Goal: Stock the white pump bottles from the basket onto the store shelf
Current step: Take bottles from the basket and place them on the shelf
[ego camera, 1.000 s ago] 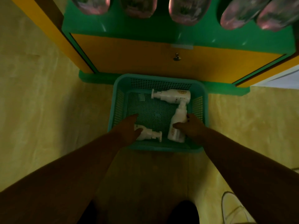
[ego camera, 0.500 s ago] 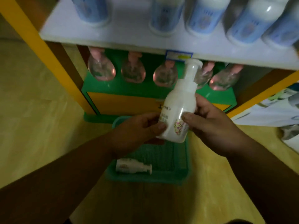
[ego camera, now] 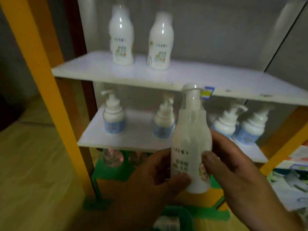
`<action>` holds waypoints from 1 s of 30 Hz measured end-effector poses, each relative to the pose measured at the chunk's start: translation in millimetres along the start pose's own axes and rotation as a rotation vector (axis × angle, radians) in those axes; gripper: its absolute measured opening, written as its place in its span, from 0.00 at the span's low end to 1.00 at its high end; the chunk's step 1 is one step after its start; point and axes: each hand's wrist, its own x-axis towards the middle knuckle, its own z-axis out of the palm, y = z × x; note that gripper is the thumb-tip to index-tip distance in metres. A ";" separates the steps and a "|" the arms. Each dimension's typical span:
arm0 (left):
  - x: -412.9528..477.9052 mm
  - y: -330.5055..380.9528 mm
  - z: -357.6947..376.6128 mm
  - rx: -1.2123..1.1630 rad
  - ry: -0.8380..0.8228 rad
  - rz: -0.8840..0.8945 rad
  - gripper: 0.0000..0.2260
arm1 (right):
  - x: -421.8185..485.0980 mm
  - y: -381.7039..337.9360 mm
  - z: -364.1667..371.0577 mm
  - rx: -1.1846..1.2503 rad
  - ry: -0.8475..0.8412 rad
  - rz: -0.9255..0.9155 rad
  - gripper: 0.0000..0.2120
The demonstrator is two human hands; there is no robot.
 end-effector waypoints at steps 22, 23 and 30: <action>136.5 138.0 15.4 0.799 0.323 0.448 0.23 | 168.5 -66.7 -58.4 -0.066 0.128 -0.119 0.25; 142.6 139.8 12.9 0.880 0.321 0.448 0.22 | 175.6 -63.2 -60.4 -0.070 0.114 -0.110 0.25; 176.3 161.3 5.2 1.097 0.299 0.343 0.15 | 217.4 -51.5 -72.5 -0.069 0.072 -0.074 0.32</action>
